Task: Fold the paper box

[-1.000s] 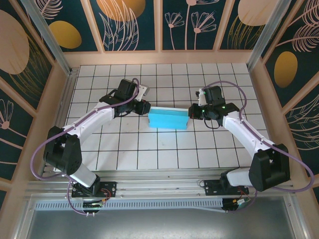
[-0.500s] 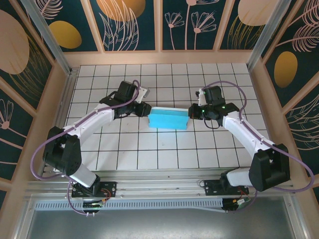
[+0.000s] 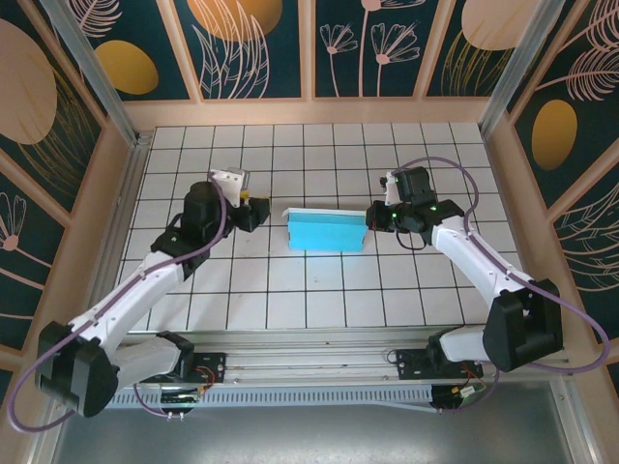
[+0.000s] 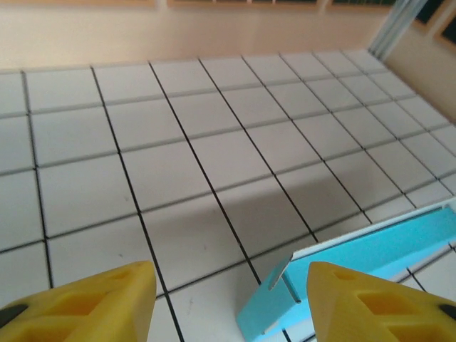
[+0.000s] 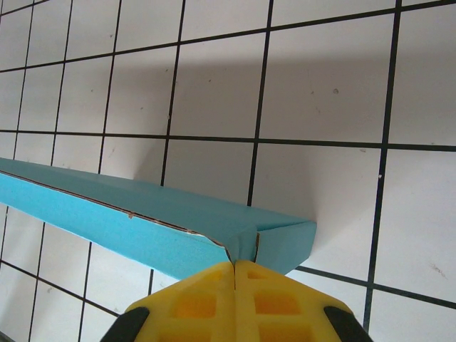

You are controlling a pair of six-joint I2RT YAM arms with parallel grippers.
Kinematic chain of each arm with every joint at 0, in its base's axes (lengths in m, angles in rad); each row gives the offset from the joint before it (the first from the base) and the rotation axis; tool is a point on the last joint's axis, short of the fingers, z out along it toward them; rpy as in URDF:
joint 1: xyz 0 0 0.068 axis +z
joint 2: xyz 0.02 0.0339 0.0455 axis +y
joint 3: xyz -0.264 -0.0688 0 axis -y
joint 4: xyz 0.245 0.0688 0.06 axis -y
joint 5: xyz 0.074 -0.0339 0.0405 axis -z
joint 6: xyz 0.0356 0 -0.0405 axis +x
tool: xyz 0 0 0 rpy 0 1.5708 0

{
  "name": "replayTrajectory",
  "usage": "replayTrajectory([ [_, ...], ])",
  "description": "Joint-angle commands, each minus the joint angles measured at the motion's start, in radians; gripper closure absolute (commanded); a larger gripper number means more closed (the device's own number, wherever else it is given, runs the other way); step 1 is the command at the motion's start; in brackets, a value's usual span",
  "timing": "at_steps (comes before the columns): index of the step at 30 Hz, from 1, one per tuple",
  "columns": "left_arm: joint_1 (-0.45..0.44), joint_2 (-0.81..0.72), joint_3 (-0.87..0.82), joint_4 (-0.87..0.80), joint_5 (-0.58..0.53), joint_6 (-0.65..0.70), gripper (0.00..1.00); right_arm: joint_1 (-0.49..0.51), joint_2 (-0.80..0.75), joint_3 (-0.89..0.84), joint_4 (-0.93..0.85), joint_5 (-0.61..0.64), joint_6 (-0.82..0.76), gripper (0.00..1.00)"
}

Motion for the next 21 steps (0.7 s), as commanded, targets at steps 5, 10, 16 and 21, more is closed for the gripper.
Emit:
replayTrajectory([
  [5,0.009,0.171,0.197,-0.195,0.258,0.023,0.45,0.009,0.013,0.024,0.000,0.019,-0.004,0.99],
  [10,0.008,0.256,0.253,-0.265,0.336,0.076,0.48,0.008,0.014,0.030,-0.006,0.018,-0.005,0.99],
  [16,0.008,0.328,0.271,-0.295,0.283,0.118,0.52,0.008,0.019,0.030,-0.004,0.015,-0.002,0.99],
  [21,0.008,0.373,0.277,-0.283,0.274,0.127,0.53,0.008,0.022,0.029,-0.006,0.016,-0.005,0.99],
])
